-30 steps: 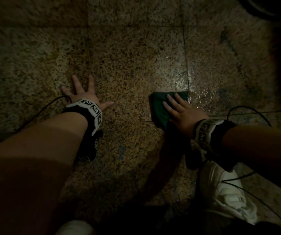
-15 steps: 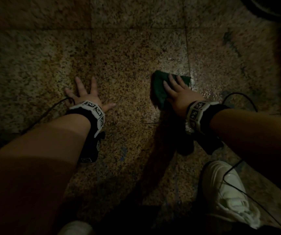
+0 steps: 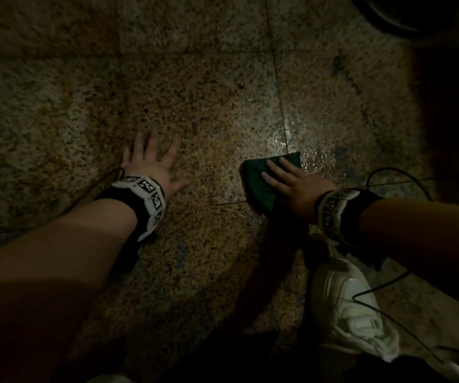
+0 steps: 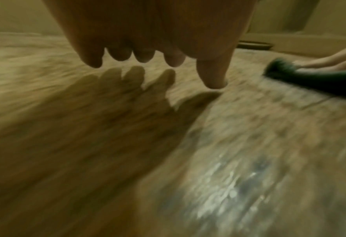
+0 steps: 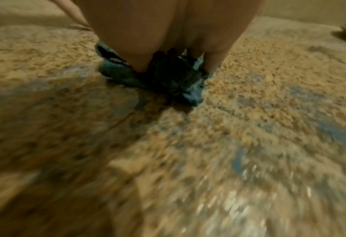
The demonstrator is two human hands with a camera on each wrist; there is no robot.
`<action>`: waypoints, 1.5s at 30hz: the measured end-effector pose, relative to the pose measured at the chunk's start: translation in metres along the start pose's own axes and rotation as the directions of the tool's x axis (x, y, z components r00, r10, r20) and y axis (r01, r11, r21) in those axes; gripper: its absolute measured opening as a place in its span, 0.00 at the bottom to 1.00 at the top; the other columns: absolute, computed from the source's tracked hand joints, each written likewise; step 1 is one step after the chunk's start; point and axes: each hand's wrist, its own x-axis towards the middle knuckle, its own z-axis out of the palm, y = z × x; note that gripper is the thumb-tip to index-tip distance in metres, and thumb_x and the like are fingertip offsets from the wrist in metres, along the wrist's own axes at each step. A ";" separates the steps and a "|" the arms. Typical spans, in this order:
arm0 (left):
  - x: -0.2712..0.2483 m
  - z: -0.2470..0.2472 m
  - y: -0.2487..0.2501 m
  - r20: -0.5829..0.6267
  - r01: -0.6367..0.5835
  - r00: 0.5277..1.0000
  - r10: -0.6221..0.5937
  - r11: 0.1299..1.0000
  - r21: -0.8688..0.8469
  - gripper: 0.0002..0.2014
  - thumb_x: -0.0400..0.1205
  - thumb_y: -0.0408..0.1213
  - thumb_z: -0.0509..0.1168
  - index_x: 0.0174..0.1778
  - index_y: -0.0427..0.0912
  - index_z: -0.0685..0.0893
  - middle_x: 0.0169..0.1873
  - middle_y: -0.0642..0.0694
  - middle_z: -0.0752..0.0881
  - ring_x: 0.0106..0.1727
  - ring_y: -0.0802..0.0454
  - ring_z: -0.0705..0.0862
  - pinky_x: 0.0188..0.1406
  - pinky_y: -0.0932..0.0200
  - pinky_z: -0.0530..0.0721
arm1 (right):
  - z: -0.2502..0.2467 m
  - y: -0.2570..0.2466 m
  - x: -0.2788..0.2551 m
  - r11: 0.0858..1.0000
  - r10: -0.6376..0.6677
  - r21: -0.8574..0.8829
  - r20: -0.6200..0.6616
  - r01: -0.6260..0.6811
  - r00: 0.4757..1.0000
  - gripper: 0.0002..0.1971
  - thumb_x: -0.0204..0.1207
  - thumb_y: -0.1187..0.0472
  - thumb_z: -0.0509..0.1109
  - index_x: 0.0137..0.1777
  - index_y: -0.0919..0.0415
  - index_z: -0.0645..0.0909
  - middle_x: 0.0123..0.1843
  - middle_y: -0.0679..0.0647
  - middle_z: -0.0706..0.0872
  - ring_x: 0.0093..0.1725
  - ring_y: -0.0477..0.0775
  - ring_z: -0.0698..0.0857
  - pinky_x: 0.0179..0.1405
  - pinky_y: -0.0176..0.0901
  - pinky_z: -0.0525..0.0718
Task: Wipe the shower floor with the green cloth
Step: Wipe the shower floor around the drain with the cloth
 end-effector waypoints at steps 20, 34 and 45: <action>-0.015 -0.072 0.112 0.128 0.179 0.974 -0.187 0.981 0.070 0.38 0.85 0.48 0.56 0.83 0.51 0.38 0.82 0.46 0.33 0.82 0.40 0.36 0.81 0.42 0.42 | -0.031 0.041 0.021 0.974 -0.217 -0.031 0.127 0.223 0.968 0.35 0.87 0.57 0.53 0.83 0.50 0.32 0.82 0.52 0.26 0.82 0.60 0.30 0.81 0.57 0.57; 0.018 -0.070 0.119 0.175 0.080 0.979 -0.105 0.986 0.146 0.41 0.83 0.41 0.59 0.83 0.47 0.37 0.82 0.44 0.34 0.82 0.39 0.37 0.81 0.43 0.44 | -0.005 0.042 0.006 0.970 -0.243 -0.018 -0.028 0.242 0.970 0.33 0.87 0.57 0.51 0.84 0.56 0.34 0.83 0.59 0.29 0.82 0.61 0.33 0.81 0.52 0.43; 0.050 -0.067 0.160 0.144 -0.009 0.990 -0.004 0.996 0.087 0.32 0.89 0.48 0.47 0.83 0.49 0.34 0.82 0.47 0.33 0.83 0.42 0.39 0.80 0.43 0.48 | 0.027 0.063 -0.012 0.980 -0.189 0.048 -0.077 0.193 0.979 0.32 0.87 0.55 0.49 0.83 0.53 0.34 0.83 0.55 0.29 0.83 0.57 0.33 0.81 0.49 0.43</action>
